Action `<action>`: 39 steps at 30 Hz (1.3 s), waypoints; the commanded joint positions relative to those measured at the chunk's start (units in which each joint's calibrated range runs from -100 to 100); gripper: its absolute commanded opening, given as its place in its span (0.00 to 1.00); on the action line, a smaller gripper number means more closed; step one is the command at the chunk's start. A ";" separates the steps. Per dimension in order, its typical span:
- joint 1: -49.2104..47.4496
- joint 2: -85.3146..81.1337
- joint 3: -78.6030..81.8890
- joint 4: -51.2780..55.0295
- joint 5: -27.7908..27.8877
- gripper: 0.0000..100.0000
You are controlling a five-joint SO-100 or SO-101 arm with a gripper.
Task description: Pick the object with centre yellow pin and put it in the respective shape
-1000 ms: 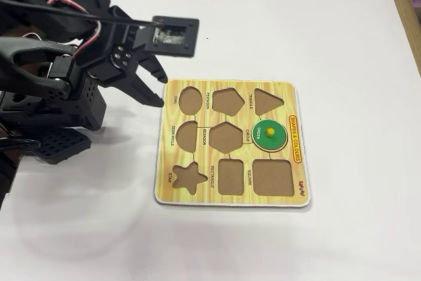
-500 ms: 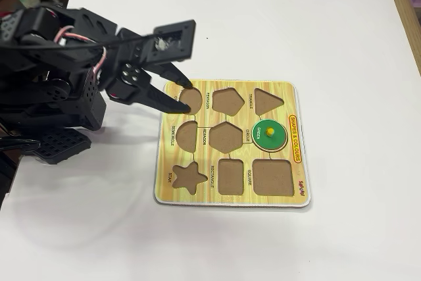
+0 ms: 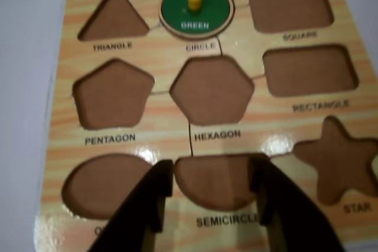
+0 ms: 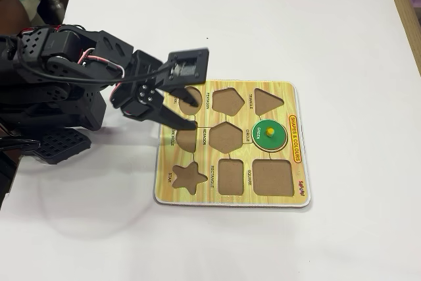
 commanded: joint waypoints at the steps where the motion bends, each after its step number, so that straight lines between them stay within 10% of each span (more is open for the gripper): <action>1: 0.72 -0.13 0.27 9.28 -0.06 0.15; 39: 0.52 -0.13 0.27 22.33 0.57 0.15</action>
